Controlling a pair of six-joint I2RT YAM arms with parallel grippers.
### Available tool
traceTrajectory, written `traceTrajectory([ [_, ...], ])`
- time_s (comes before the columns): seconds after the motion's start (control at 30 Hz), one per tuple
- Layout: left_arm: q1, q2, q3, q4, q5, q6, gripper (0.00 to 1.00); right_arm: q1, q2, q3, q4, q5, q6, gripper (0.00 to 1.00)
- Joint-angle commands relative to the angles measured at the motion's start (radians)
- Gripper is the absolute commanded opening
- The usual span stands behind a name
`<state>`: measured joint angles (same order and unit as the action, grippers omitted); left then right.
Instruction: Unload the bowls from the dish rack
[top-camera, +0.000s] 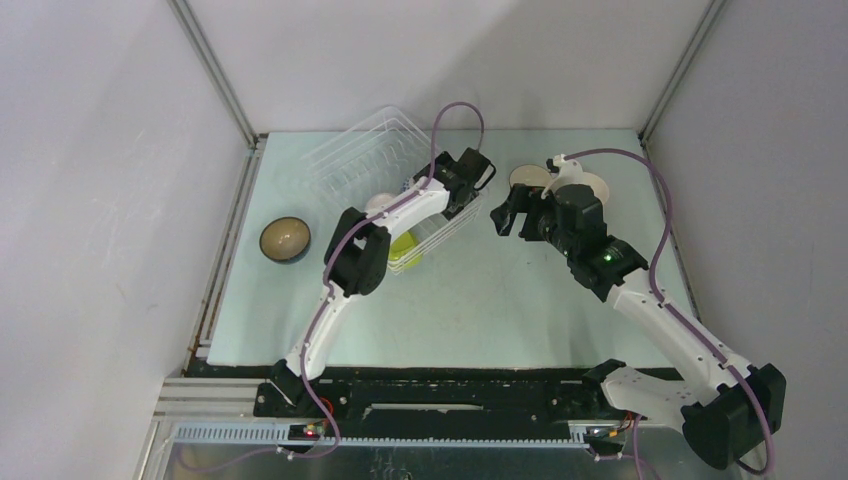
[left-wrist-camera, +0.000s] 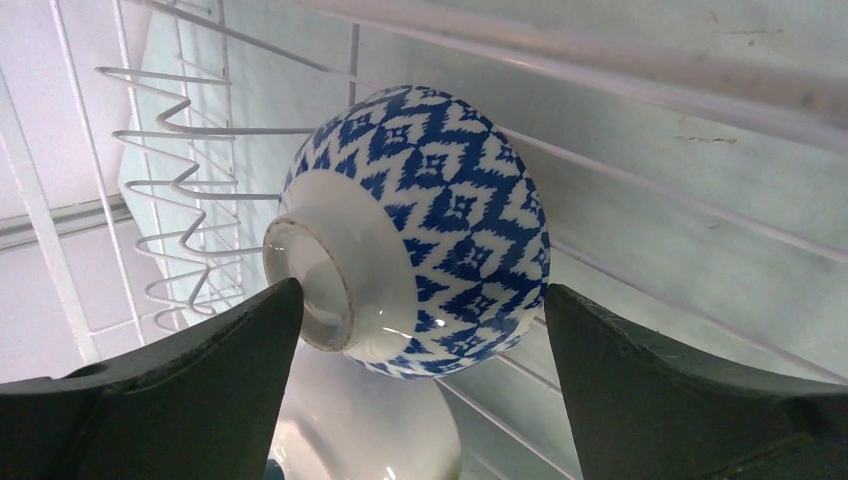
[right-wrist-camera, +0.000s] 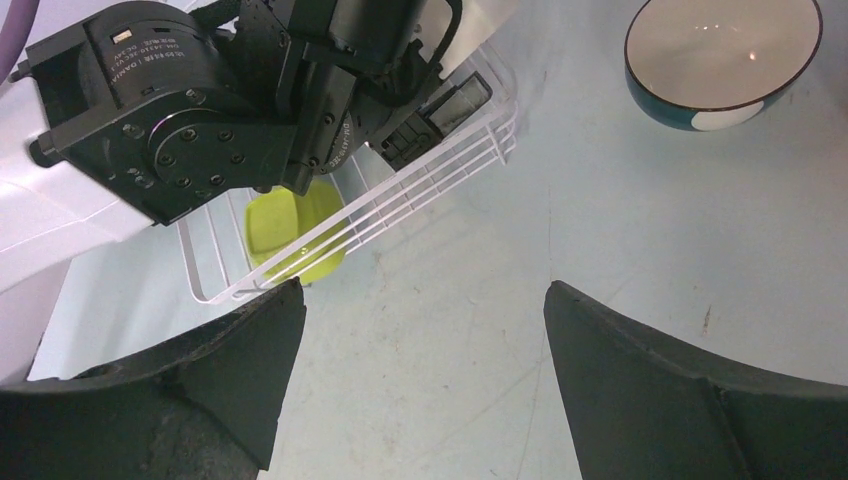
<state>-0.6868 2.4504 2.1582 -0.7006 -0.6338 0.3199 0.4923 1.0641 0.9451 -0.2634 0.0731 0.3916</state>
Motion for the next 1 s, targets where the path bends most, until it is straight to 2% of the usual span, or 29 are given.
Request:
traceTrajectory([
  [0.0, 0.008, -0.026, -0.018, 0.051, 0.036, -0.024, 0.97, -0.006, 0.002, 0.001, 0.029, 0.003, 0.005, 0.97],
  [0.17, 0.008, 0.011, -0.004, 0.048, -0.08, 0.0, 0.96, -0.008, -0.003, 0.001, 0.025, 0.007, 0.005, 0.97],
  [0.4, 0.007, 0.031, -0.007, 0.055, -0.149, 0.019, 0.96, -0.007, 0.003, 0.001, 0.032, -0.002, 0.007, 0.97],
  [0.7, -0.002, 0.01, -0.11, 0.271, -0.293, 0.12, 0.95, -0.01, 0.008, 0.001, 0.035, -0.005, 0.005, 0.97],
  [0.97, -0.015, -0.033, -0.218, 0.436, -0.351, 0.184, 0.95, -0.015, 0.011, 0.001, 0.037, -0.012, 0.006, 0.97],
])
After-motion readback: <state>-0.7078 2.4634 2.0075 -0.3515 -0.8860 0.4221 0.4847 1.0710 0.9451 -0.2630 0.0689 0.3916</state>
